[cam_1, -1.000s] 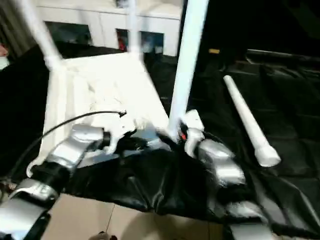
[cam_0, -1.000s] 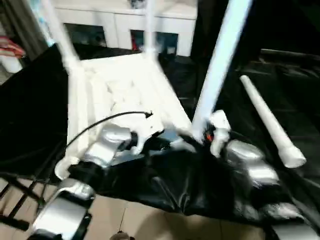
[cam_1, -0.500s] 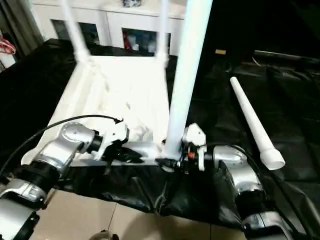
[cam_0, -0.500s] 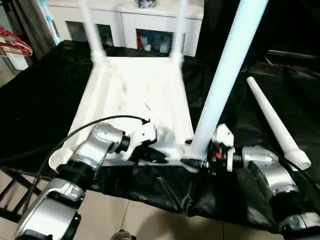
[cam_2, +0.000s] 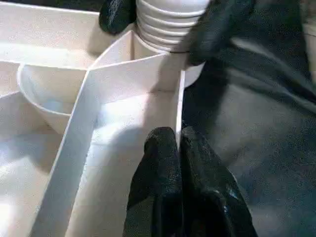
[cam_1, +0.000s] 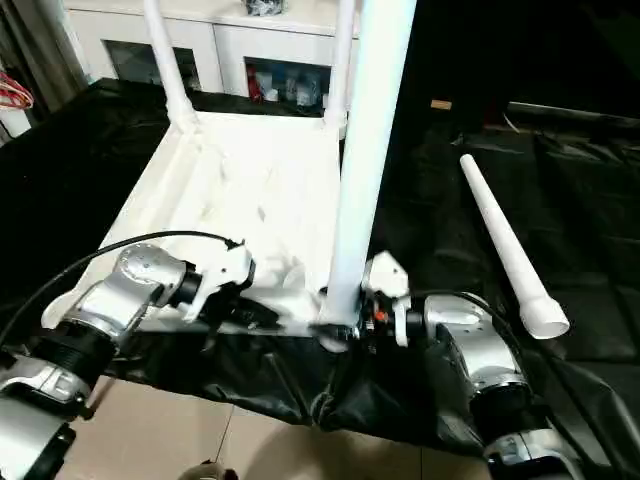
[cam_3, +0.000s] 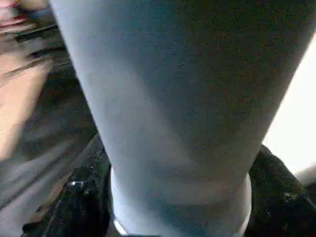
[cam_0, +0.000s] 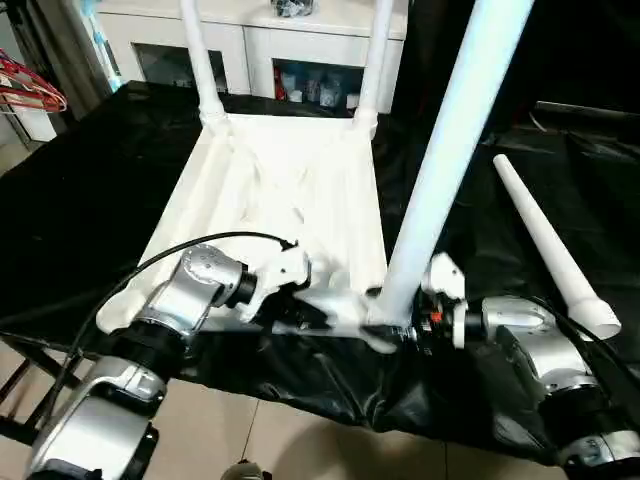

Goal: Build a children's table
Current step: Rotate leg to tighten

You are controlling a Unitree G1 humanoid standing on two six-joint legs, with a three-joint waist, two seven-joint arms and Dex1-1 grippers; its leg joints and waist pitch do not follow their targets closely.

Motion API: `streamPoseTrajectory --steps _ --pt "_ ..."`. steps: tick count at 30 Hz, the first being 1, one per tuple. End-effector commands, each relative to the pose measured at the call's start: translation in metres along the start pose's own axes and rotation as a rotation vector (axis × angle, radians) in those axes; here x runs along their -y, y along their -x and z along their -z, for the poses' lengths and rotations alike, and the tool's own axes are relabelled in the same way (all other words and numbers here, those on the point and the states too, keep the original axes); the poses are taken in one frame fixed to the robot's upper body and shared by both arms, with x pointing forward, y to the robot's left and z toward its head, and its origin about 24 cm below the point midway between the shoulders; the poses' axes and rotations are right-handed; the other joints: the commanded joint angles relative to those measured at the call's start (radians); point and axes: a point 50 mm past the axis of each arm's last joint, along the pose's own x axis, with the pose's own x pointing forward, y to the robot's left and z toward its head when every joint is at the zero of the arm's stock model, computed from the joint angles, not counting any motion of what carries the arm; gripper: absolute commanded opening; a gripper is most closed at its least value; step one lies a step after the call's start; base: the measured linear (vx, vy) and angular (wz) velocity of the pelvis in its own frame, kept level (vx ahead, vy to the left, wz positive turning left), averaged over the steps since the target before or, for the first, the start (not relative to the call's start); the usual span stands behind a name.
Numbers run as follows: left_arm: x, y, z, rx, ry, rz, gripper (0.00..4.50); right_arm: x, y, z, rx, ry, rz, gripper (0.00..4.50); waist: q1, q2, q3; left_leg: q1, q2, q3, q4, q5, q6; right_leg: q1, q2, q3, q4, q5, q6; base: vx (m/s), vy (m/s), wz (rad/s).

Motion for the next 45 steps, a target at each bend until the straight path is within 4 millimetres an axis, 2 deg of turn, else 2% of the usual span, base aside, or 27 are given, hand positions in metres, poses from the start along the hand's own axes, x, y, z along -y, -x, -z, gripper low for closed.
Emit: streamPoseTrajectory --steps 1,2,4,6,7,11,13,17,18,21,22,25,27,32,33,37,42,45 --pt "-0.008 -0.011 -0.027 0.092 -0.037 -0.091 0.00 -0.004 -0.017 0.012 -0.039 -0.043 0.086 2.82 -0.006 -0.005 -0.063 0.011 0.018 -0.004 -0.074 -0.308 -0.002 0.048 -0.058 0.036 -0.082 -0.328 -0.206 0.000 0.000 0.00" --pt "-0.009 -0.013 -0.028 0.093 -0.039 -0.109 0.00 -0.003 -0.020 0.013 -0.041 -0.061 0.125 2.81 -0.016 -0.005 -0.063 0.006 0.017 -0.006 -0.075 -0.300 -0.003 0.049 -0.057 0.036 -0.084 -0.342 -0.189 0.000 0.000 0.00" --pt "-0.009 -0.018 -0.031 0.098 -0.037 -0.143 0.00 -0.001 -0.025 0.015 -0.037 -0.098 0.206 2.81 -0.023 -0.004 -0.064 0.003 0.016 -0.007 -0.075 -0.286 0.001 0.050 -0.056 0.035 -0.084 -0.332 -0.182 0.000 0.000 0.00" --pt "-0.010 -0.029 -0.039 0.127 -0.008 -0.204 0.00 -0.003 -0.036 0.017 -0.021 -0.144 0.290 2.80 -0.024 -0.003 -0.066 0.008 0.016 -0.004 -0.072 -0.280 0.008 0.047 -0.056 0.036 -0.084 -0.315 -0.188 0.000 0.000 0.00" --pt "-0.010 -0.034 -0.042 0.137 0.002 -0.218 0.00 -0.004 -0.041 0.018 -0.020 -0.150 0.315 2.80 -0.028 0.001 -0.066 0.006 0.015 -0.003 -0.072 -0.267 0.009 0.046 -0.053 0.037 -0.082 -0.288 -0.197 0.000 0.000 0.00" --pt "-0.006 -0.043 -0.047 0.156 0.013 -0.222 0.00 -0.009 -0.051 0.016 -0.004 -0.146 0.325 2.80 -0.030 0.001 -0.068 0.005 0.014 -0.002 -0.069 -0.257 0.021 0.049 -0.052 0.035 -0.080 -0.257 -0.204 0.000 0.000 0.00" --pt "-0.002 -0.048 -0.050 0.171 0.014 -0.194 0.00 -0.011 -0.055 0.014 0.017 -0.163 0.304 3.36 -0.031 0.004 -0.068 0.005 0.014 -0.001 -0.069 -0.255 0.031 0.050 -0.050 0.035 -0.079 -0.226 -0.214 0.000 0.000 0.00" --pt "0.002 -0.048 -0.048 0.173 0.001 -0.154 0.00 -0.011 -0.054 0.011 0.021 -0.148 0.274 3.68 -0.033 0.005 -0.067 0.006 0.015 -0.002 -0.071 -0.277 0.033 0.050 -0.050 0.035 -0.081 -0.239 -0.217 0.000 0.000 0.00" --pt "0.004 -0.047 -0.046 0.173 -0.008 -0.126 0.00 -0.009 -0.053 0.009 0.020 -0.126 0.266 3.89 -0.033 0.004 -0.068 0.007 0.015 -0.002 -0.071 -0.277 0.033 0.050 -0.051 0.035 -0.081 -0.238 -0.217 0.000 0.000 0.00" --pt "0.008 -0.042 -0.043 0.174 -0.020 -0.070 0.00 -0.008 -0.047 0.006 0.029 -0.103 0.196 3.89 -0.034 0.003 -0.071 0.006 0.016 -0.002 -0.069 -0.261 0.040 0.052 -0.052 0.036 -0.077 -0.206 -0.225 0.000 0.000 0.00" --pt "0.009 -0.039 -0.041 0.171 -0.025 -0.039 0.00 -0.009 -0.043 0.005 0.027 -0.084 0.147 3.89 -0.033 0.002 -0.072 0.003 0.017 -0.001 -0.067 -0.239 0.056 0.055 -0.051 0.036 -0.072 -0.162 -0.239 0.000 0.000 0.00" --pt "0.011 -0.032 -0.036 0.152 -0.040 0.010 0.00 -0.011 -0.033 0.004 0.018 -0.046 0.039 3.89 -0.031 0.001 -0.072 0.003 0.018 0.001 -0.065 -0.216 0.073 0.057 -0.050 0.034 -0.068 -0.120 -0.257 0.000 0.000 0.00" --pt "0.011 -0.027 -0.032 0.138 -0.049 0.032 0.00 -0.012 -0.027 0.004 0.008 -0.022 -0.014 3.89 -0.028 0.002 -0.072 0.002 0.018 0.001 -0.064 -0.215 0.079 0.059 -0.050 0.033 -0.067 -0.122 -0.257 0.000 0.000 0.00" --pt "0.008 -0.013 -0.024 0.097 -0.059 0.084 0.00 -0.012 -0.009 0.005 -0.052 0.033 -0.153 3.89 -0.011 0.001 -0.069 0.009 0.024 0.004 -0.066 -0.245 0.070 0.050 -0.052 0.035 -0.072 -0.191 -0.249 0.000 0.000 0.00" --pt "0.008 -0.013 -0.024 0.097 -0.059 0.084 0.00 -0.012 -0.009 0.005 -0.052 0.033 -0.153 3.65 -0.008 0.000 -0.068 0.010 0.025 0.004 -0.067 -0.249 0.065 0.049 -0.052 0.035 -0.072 -0.197 -0.248 0.000 0.000 0.00" --pt "0.007 -0.003 -0.020 0.065 -0.065 0.123 0.00 -0.013 0.002 0.007 -0.108 0.062 -0.250 3.44 -0.002 -0.001 -0.070 0.008 0.024 0.004 -0.065 -0.230 0.068 0.051 -0.052 0.035 -0.067 -0.166 -0.251 0.000 0.000 0.00" --pt "0.007 0.004 -0.015 0.034 -0.059 0.165 0.00 -0.015 0.005 0.006 -0.121 0.064 -0.294 2.93 0.003 -0.004 -0.070 0.008 0.024 0.004 -0.066 -0.231 0.064 0.051 -0.054 0.034 -0.068 -0.191 -0.245 0.000 0.000 0.00" --pt "0.007 0.007 -0.013 0.020 -0.059 0.181 0.00 -0.016 0.005 0.006 -0.121 0.063 -0.311 2.83 0.006 -0.003 -0.070 0.009 0.024 0.004 -0.066 -0.225 0.063 0.050 -0.054 0.035 -0.067 -0.190 -0.242 0.000 0.000 0.00"
